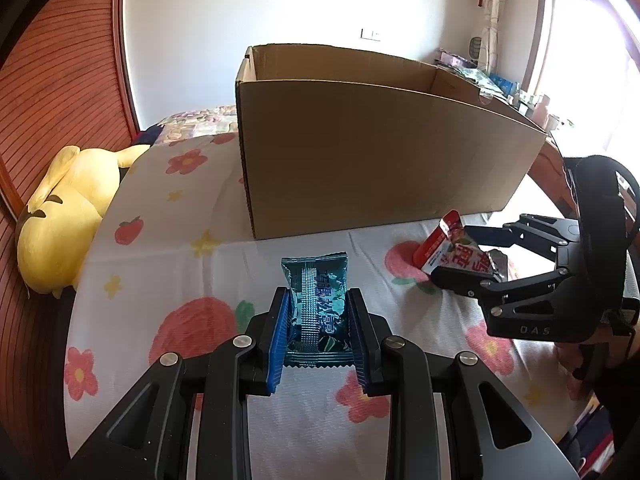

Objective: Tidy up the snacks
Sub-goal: 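Lift the white-red pouch and teal candy and carry both over the box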

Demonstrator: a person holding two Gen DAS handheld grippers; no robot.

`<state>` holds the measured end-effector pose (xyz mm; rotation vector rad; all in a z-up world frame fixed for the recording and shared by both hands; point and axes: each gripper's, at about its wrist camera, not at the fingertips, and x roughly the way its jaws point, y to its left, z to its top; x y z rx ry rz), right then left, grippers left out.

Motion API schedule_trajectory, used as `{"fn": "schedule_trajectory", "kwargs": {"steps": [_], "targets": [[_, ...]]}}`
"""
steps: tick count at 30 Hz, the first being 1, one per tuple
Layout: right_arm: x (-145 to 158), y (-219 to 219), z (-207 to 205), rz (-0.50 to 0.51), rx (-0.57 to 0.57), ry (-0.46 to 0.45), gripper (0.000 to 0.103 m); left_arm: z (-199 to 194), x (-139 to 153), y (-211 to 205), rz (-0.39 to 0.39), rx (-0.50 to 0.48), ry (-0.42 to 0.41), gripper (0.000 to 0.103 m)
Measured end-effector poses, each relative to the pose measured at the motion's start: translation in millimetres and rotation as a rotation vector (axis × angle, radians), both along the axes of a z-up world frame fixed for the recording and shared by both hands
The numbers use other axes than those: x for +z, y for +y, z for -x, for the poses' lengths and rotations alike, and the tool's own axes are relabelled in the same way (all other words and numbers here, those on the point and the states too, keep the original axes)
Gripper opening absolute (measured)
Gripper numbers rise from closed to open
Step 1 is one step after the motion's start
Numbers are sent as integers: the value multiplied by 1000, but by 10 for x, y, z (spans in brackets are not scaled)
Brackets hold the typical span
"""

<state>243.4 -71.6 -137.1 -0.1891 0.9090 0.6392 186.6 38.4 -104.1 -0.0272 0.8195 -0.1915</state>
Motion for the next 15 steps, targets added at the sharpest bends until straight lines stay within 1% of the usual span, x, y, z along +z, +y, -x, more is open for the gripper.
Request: {"fn": "schedule_trajectory", "kwargs": {"steps": [3,7,9,13,14,15], "targets": [[39,-62,7,-20,-4,2,57,1,4,-8,0,-3,-1,29],[48,-124,16,-34,1,14,55,8,8,-30,-2,-7,-3,29],[64,-142,27,-44,2,17,52,-2,1,-23,-1,-8,-2,29],[90,-199,75,-65,6,23,48,-10,-15,-29,-1,-7,2,29],[106,-215,86,-74,-1,13,33,-12,-24,-32,0,-7,3,29],[115,-223,83,-78,-5,16,32,-18,-31,-35,0,-7,5,29]]}}
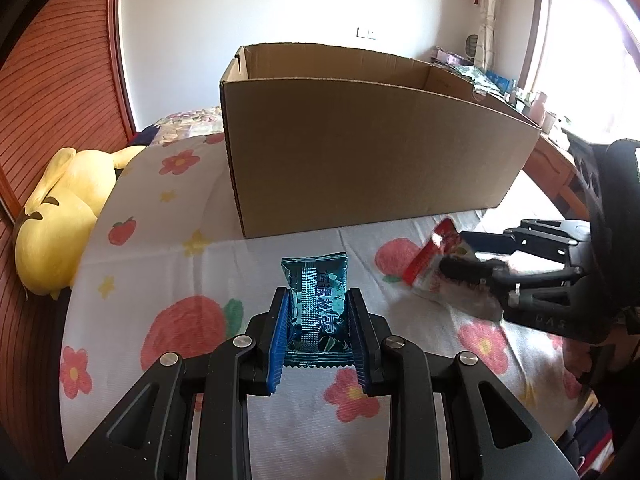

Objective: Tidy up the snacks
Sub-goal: 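Lift the white-red pouch and teal candy and carry both over the box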

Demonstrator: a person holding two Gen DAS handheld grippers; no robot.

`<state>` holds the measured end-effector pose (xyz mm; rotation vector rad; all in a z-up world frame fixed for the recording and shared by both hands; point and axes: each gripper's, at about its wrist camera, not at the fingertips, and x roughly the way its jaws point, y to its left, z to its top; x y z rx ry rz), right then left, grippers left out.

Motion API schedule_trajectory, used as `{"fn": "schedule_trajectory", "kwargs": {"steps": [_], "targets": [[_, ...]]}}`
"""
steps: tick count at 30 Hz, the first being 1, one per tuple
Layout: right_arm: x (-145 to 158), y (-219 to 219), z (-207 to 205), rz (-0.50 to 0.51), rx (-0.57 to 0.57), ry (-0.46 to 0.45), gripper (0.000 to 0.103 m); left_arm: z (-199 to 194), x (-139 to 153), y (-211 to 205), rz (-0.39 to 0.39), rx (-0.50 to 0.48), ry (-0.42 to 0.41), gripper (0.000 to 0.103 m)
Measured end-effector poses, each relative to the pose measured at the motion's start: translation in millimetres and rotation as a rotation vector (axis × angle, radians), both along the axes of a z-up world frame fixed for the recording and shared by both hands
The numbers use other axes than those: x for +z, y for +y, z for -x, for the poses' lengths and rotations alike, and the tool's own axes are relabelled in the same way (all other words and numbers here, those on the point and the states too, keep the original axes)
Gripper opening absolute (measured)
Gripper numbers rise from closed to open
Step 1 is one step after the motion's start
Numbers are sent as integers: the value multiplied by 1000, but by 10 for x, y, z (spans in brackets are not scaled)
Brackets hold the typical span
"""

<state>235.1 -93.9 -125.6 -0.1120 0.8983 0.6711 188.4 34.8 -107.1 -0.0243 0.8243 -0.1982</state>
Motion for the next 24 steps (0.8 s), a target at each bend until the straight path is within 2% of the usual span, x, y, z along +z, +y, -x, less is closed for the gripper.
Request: {"fn": "schedule_trajectory", "kwargs": {"steps": [4,8,16,20,24], "targets": [[-16,14,-23,3,7,6,33,-11,-15,-19,0,-2,4,29],[-74,-11,-94,-25,8,56,35,-10,-17,-22,2,-3,3,29],[-64,136,3,76,43,-5,43,12,-23,-8,10,0,2,29],[-61,70,5,67,31,10,45,14,-34,1,14,0,3,29],[-13,4,11,50,32,18,51,13,-37,2,19,-3,2,29]]}}
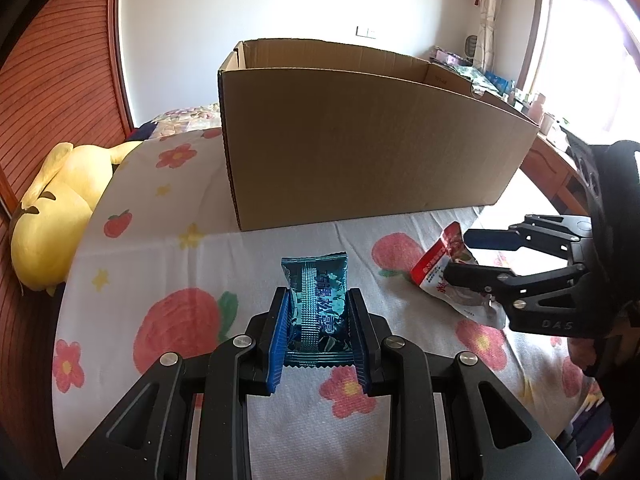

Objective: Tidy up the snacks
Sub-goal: 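Lift the white-red pouch and teal candy and carry both over the box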

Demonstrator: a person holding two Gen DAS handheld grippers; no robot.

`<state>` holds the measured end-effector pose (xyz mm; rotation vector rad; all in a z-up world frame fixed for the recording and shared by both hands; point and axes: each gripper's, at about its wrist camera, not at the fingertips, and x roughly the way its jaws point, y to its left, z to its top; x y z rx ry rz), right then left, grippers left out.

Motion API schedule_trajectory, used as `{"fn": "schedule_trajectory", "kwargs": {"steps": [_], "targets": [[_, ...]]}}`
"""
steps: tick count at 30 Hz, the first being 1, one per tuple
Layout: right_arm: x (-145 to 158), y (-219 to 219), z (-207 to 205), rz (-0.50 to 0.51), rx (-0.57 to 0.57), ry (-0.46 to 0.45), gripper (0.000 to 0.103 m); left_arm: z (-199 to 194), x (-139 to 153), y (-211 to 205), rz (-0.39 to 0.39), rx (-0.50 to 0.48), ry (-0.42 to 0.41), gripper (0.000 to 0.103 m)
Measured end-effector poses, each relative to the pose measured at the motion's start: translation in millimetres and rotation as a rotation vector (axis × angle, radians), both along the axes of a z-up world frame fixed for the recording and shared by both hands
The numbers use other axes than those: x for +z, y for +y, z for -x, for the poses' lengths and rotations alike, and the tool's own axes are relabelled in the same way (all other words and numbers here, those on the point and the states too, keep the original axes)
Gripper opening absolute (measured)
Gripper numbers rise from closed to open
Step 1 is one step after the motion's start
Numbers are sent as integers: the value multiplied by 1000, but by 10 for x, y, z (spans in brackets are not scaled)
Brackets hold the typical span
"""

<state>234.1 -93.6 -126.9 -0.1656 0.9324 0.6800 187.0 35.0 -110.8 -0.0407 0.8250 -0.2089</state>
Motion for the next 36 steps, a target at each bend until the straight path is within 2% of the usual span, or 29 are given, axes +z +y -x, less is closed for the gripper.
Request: {"fn": "schedule_trajectory", "kwargs": {"steps": [10,14,15,20,23,27,36], "targets": [[-43,-2,50,17,14,25,53,31,28,-5,2,-2,-8,29],[-66,53,146,37,26,-20,52,32,36,-1,2,-1,-9,29],[-62,58,162,39,32,-24,46,31,36,1,2,0,-9,29],[-48,74,178,25,46,-18,42,23,44,-1,2,-1,-10,29],[27,41,190,-6,43,-27,31,26,59,-5,-1,-1,-14,29],[96,58,233,10,50,-47,30,36,84,-14,-2,-3,-21,29],[294,13,330,-28,50,-75,23,57,170,-65,-7,-14,-40,29]]}}
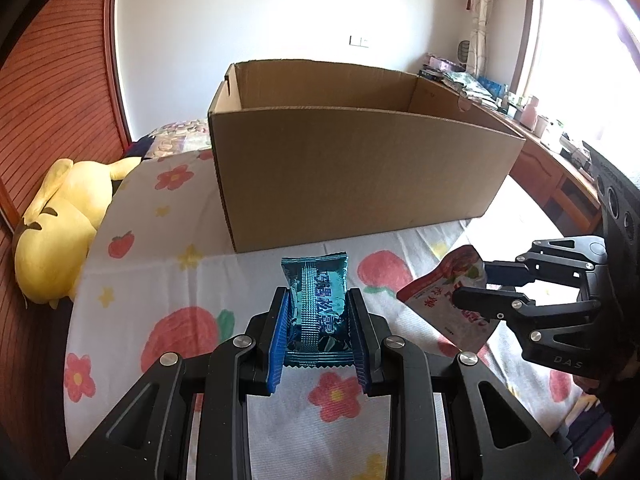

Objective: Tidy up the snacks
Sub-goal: 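Lift the white-red pouch and teal candy and carry both over the box, then open both tools to drop the pouch and teal candy into the box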

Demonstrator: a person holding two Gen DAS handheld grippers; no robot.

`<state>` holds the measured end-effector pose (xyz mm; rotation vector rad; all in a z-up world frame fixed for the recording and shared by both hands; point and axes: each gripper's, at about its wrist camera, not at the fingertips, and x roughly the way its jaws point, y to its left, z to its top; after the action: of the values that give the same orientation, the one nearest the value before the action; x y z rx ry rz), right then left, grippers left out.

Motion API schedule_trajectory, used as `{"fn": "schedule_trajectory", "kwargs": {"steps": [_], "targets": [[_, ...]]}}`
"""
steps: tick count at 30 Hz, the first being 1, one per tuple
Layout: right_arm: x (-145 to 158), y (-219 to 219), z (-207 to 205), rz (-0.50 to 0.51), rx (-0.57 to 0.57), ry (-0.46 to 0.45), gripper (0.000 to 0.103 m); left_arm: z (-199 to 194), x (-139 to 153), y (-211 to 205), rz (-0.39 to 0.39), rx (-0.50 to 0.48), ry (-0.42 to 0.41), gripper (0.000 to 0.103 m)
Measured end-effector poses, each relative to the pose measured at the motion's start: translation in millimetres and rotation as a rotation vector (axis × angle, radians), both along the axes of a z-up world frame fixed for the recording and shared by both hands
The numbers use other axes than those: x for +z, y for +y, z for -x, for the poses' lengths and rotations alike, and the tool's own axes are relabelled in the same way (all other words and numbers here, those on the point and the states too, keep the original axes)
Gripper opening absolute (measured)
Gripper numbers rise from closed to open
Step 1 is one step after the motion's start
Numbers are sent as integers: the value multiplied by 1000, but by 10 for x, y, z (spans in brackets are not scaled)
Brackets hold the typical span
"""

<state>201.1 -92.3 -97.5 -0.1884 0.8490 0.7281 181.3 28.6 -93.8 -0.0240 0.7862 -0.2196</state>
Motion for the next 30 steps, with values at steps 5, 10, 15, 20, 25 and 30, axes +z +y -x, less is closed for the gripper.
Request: {"fn": "schedule_trajectory", "kwargs": {"steps": [5,10,15,20,25,30], "targets": [[93,-88,63,-17,-14,-17,22,13,56,-18,-2,-6,-15,29],[217,-212,124,-42,-19,-38,22,31,114,-42,-5,-16,-27,29],[414,-383,163,-79,-39,-74,22,33,266,-75,-14,-35,-67,29],[685,-565,139,-115,-72,-128,22,0,454,-125,-29,-54,-116,29],[959,-716,0,-151,-108,-186,22,-95,648,-195,-41,-73,-171,29],[1156,-781,-192,-173,-136,-238,22,-252,759,-246,-55,-89,-209,29]]}}
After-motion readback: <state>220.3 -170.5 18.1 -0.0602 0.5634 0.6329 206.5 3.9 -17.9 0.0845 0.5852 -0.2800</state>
